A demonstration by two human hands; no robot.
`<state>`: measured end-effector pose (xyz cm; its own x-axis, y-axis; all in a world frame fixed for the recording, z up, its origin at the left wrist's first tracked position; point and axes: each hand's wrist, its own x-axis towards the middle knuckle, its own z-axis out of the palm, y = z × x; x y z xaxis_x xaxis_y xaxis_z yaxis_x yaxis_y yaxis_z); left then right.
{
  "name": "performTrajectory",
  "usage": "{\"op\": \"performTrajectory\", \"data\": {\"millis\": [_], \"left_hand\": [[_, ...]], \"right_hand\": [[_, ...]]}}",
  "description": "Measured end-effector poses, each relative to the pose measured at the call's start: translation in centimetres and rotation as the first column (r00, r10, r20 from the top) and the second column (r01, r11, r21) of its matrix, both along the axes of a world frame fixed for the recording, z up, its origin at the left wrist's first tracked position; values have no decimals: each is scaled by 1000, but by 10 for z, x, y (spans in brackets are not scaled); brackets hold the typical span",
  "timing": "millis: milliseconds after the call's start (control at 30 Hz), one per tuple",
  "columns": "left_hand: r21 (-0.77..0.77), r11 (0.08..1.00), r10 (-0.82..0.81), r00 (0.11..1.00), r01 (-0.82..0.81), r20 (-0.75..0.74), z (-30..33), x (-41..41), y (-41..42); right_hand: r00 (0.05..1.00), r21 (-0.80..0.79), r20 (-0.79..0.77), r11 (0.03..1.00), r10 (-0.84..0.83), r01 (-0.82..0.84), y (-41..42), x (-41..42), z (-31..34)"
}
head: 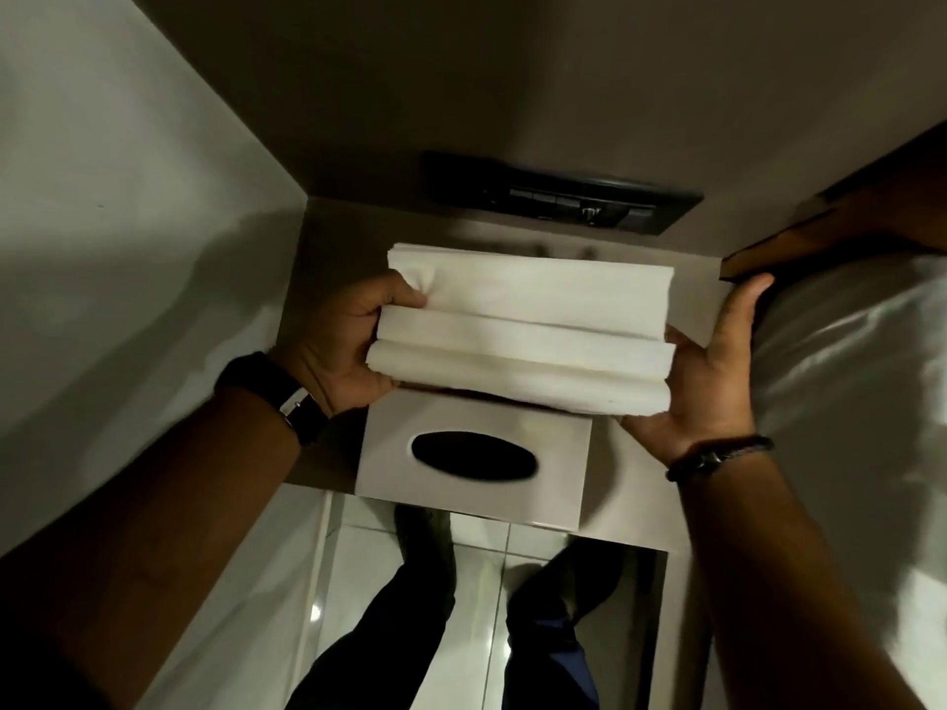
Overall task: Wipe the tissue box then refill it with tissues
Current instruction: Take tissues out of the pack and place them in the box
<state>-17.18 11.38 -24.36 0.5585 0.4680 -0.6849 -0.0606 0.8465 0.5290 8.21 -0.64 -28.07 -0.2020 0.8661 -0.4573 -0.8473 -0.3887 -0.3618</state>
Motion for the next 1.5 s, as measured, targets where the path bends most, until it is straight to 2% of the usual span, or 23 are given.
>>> {"op": "performTrajectory", "data": {"millis": [67,167,233,300,433,533,667,767,833,933,1000,1133,1267,1367,1500], "left_hand": [[26,999,-26,999,27,-45,-10,-3,3],[46,997,-56,991,62,-121,-24,-4,2],[70,990,-99,962,120,-253,-34,-2,-2],[68,979,-150,908,191,-391,-41,-1,-8],[76,961,-192,841,265,-506,-49,-3,-17],[137,953,-155,823,270,-546,-52,-2,-14],[233,935,-92,817,267,-569,-58,4,1],[287,909,-83,808,301,-584,-70,7,13],[297,888,-94,770,352,-631,-81,7,18],[293,789,-162,643,540,-749,-97,4,17],[299,702,-174,563,646,-808,-104,2,16],[347,582,-88,481,735,-872,-112,-1,13],[367,471,-53,441,802,-896,-114,-2,6],[370,347,-59,414,862,-909,-115,-2,7],[333,276,-30,355,901,-934,-119,1,9]], "right_hand": [[976,-91,199,993,87,-70,0,-1,-1],[822,-276,511,954,250,-119,3,-11,-7],[698,-343,667,939,263,-26,3,-20,-19],[632,-353,741,932,227,80,-1,-27,-28],[635,-316,759,934,143,169,-10,-34,-34],[617,-277,782,937,90,214,-8,-34,-38],[571,-244,820,922,31,300,6,-34,-45],[511,-242,858,919,53,312,18,-40,-56],[421,-259,898,925,125,278,23,-47,-67],[165,-350,932,922,324,168,25,-54,-86],[29,-367,930,921,367,131,25,-55,-93],[9,-239,970,954,242,182,20,-61,-93],[-136,-152,978,986,160,68,12,-65,-91],[-268,-177,951,983,157,-51,13,-64,-92],[-383,-321,891,934,243,-154,15,-62,-94]]}}
